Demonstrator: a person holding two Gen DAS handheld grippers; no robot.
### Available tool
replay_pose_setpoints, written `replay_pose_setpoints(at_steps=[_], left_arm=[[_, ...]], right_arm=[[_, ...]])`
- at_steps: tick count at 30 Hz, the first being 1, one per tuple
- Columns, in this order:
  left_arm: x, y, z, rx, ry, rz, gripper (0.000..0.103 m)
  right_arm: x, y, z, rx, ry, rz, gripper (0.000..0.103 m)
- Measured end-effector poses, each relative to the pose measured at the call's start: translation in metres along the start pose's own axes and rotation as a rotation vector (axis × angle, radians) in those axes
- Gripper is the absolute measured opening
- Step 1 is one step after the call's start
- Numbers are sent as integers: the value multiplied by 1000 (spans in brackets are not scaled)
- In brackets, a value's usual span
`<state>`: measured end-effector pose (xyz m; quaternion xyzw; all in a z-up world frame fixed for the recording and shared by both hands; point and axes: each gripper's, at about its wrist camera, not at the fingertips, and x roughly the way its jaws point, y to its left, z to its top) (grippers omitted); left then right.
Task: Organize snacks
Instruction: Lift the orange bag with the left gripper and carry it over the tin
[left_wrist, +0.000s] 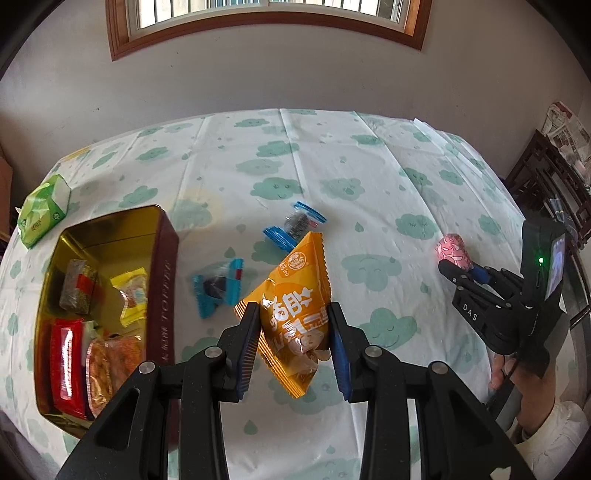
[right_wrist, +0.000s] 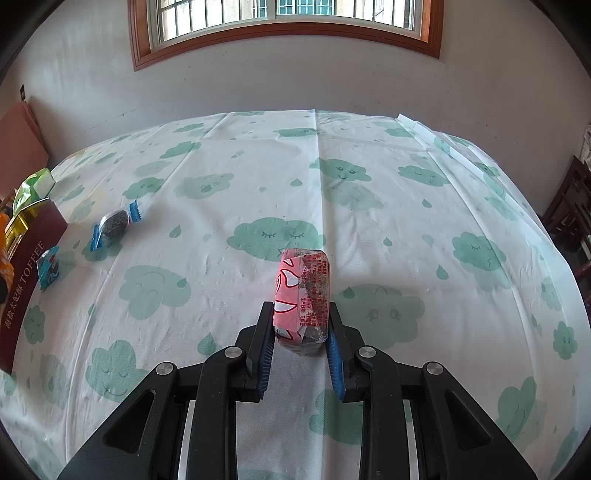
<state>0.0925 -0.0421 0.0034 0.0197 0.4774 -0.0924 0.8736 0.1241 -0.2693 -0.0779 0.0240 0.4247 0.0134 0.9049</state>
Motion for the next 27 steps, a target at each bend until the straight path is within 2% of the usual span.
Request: replay_pose_setpoints(at_steps=[7, 17, 27], left_arm=[[-11, 33, 6, -37, -20, 41, 32], [-18, 97, 14, -91, -45, 161, 32], [-8, 162, 23, -165, -21, 241, 32]], right_arm=[[0, 0, 0, -1, 0, -1, 28], [0, 0, 0, -2, 0, -2, 28], [0, 0, 0, -3, 0, -3, 28]])
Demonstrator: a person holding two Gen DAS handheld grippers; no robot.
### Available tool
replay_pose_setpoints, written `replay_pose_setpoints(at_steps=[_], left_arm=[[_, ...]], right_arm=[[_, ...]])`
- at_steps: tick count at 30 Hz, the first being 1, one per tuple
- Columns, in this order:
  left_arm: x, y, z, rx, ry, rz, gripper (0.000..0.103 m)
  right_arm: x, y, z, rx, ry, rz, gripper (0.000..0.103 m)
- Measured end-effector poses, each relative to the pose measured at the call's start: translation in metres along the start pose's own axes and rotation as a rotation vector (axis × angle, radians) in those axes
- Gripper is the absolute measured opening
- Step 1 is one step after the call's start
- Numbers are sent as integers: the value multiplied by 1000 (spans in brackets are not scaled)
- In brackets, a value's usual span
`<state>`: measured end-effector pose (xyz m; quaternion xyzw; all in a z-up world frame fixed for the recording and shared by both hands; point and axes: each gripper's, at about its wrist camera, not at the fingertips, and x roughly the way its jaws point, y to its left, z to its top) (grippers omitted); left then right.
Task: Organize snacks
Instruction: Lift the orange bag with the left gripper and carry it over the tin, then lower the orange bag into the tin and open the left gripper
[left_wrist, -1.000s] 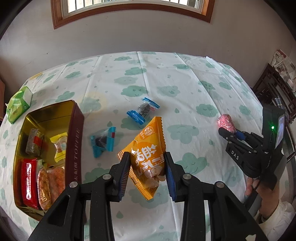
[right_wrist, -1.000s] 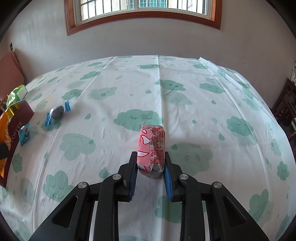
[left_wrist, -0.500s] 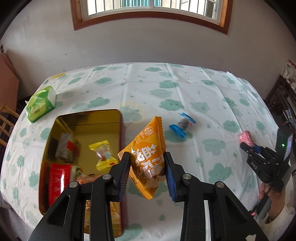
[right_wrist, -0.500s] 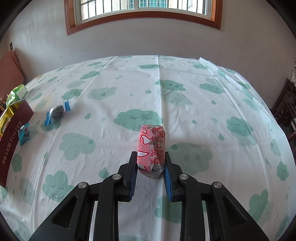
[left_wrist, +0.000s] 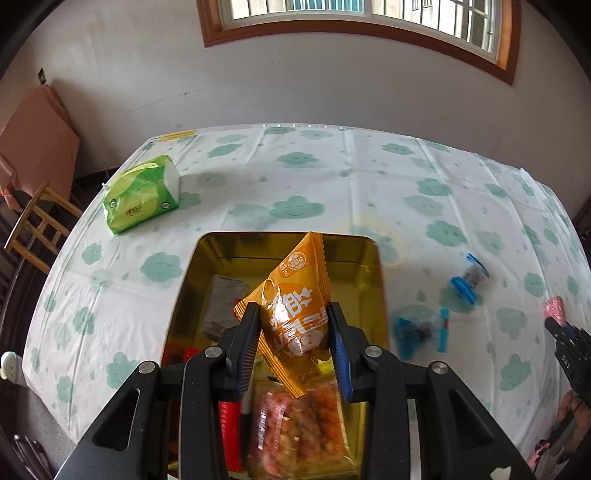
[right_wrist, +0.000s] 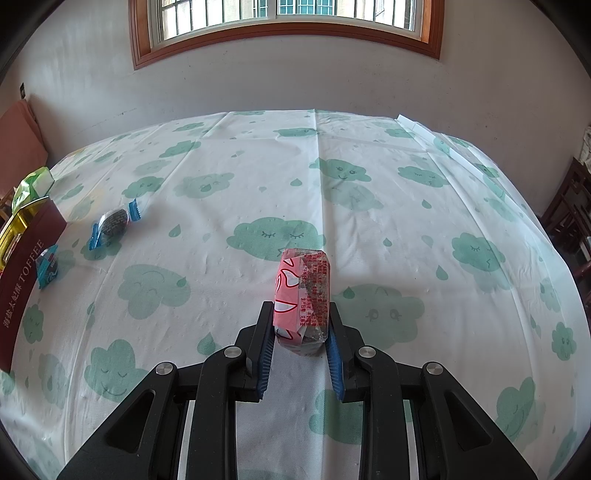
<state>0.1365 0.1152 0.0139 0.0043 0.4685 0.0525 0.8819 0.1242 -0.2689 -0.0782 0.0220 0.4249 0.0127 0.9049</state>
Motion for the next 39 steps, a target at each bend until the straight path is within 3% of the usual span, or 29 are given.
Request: replay_pose_setpoints(at_steps=[10, 23, 39], left_arm=[[32, 34, 12, -8, 39, 19, 32], [69, 15, 2, 44, 104, -10, 32], [73, 4, -2, 88, 111, -6, 38]], right_arm=[[0, 0, 0, -2, 1, -1, 28], [0, 1, 0, -3, 1, -3, 28], [0, 1, 0, -5, 1, -4, 28]])
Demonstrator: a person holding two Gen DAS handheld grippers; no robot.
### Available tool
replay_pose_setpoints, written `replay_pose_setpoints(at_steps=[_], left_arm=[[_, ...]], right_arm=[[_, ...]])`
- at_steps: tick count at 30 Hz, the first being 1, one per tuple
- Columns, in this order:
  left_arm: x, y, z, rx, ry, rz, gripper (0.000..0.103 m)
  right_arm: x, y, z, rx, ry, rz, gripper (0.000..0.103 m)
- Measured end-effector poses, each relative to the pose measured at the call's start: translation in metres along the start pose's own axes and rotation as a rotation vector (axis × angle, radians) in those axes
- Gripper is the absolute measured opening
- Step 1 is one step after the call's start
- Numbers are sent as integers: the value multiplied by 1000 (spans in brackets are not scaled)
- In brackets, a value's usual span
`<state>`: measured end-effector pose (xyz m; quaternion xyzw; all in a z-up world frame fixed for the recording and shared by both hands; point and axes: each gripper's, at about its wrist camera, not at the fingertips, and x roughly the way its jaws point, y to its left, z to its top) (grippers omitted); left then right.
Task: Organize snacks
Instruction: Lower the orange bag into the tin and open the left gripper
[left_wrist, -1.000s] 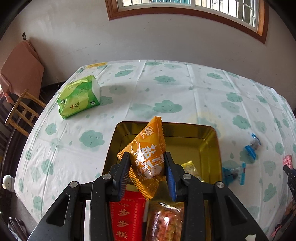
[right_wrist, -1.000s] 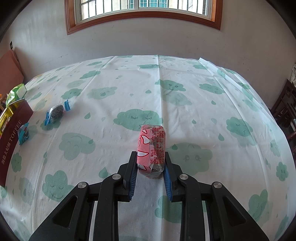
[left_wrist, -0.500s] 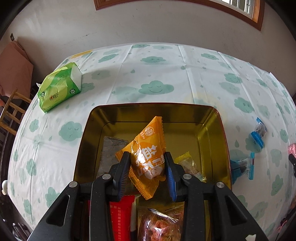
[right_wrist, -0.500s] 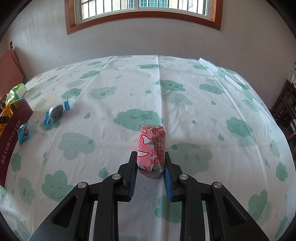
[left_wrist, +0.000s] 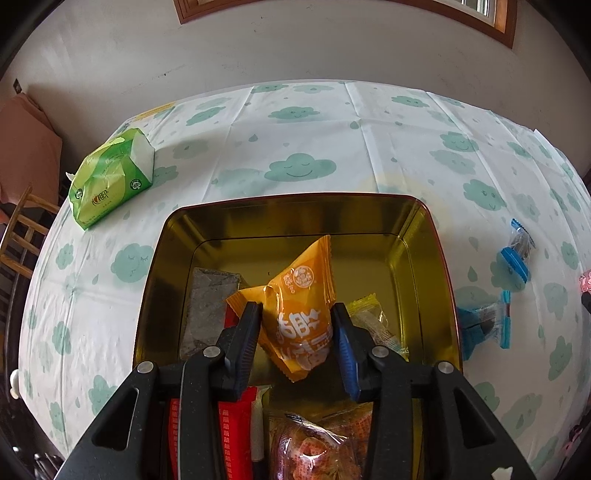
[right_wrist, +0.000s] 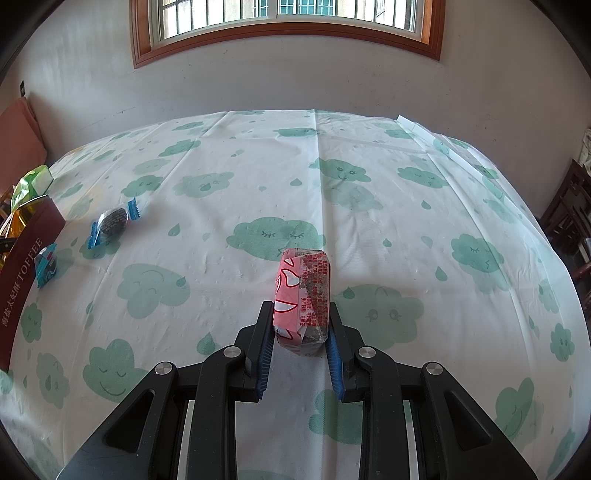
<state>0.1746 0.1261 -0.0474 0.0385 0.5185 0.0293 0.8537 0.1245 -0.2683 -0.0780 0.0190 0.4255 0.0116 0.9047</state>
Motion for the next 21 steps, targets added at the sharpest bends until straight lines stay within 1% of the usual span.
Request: replay_pose_setpoints(at_steps=[5, 7, 9, 12, 19, 21], left_arm=[[2, -1, 0, -1, 10, -11, 39], [1, -3, -1, 3, 11, -15, 41], [-2, -4, -2, 5, 6, -16, 47], [-7, -4, -2, 5, -11, -21, 52], [-22, -2, -7, -7, -29, -26, 54], [-27, -2, -9, -10, -35, -32, 57]], right_arm=[[0, 0, 0, 0, 0, 0, 28], [0, 0, 0, -1, 0, -1, 28], [0, 0, 0, -1, 0, -1, 28], [0, 0, 0, -1, 0, -2, 28], [0, 0, 0, -2, 1, -2, 28], [0, 0, 0, -2, 1, -2, 28]])
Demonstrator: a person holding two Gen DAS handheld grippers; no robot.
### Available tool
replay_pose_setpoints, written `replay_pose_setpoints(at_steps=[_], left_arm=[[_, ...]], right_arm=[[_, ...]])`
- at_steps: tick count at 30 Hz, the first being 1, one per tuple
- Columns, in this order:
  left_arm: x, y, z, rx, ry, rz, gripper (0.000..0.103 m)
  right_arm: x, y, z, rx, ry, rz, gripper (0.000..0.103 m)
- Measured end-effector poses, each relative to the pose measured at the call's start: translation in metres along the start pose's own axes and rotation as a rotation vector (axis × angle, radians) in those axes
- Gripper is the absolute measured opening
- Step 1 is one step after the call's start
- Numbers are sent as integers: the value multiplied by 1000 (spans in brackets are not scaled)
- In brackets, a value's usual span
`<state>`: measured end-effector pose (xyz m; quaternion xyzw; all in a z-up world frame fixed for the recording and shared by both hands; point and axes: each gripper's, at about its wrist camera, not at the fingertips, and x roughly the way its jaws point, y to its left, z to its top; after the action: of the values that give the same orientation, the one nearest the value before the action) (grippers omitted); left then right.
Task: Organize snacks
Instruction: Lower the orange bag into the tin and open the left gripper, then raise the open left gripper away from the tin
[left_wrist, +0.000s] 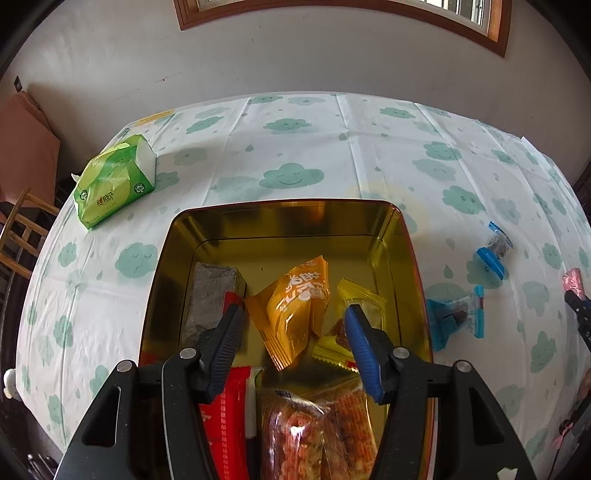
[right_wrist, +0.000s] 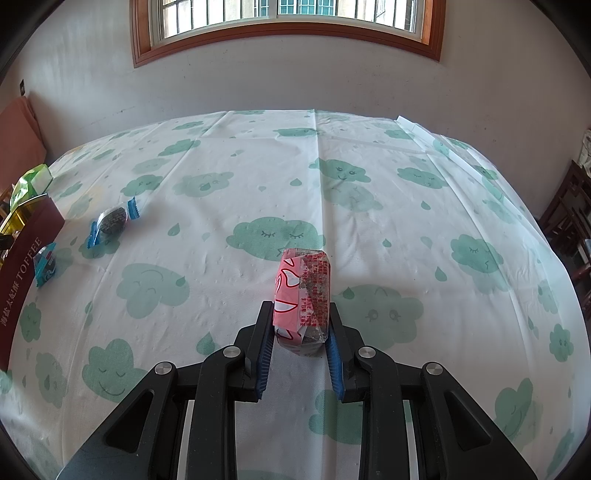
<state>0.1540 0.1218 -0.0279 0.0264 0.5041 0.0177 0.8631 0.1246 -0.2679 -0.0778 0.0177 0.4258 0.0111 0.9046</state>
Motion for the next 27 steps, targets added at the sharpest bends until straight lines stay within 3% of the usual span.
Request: replay_pose_setpoints(at_steps=[12, 27], left_arm=[[-36, -2, -26, 11, -64, 31, 67], [-69, 25, -66, -59, -118, 109, 76]], right_arm=[[0, -1, 0, 0, 0, 0, 28], [0, 1, 0, -3, -1, -6, 26]])
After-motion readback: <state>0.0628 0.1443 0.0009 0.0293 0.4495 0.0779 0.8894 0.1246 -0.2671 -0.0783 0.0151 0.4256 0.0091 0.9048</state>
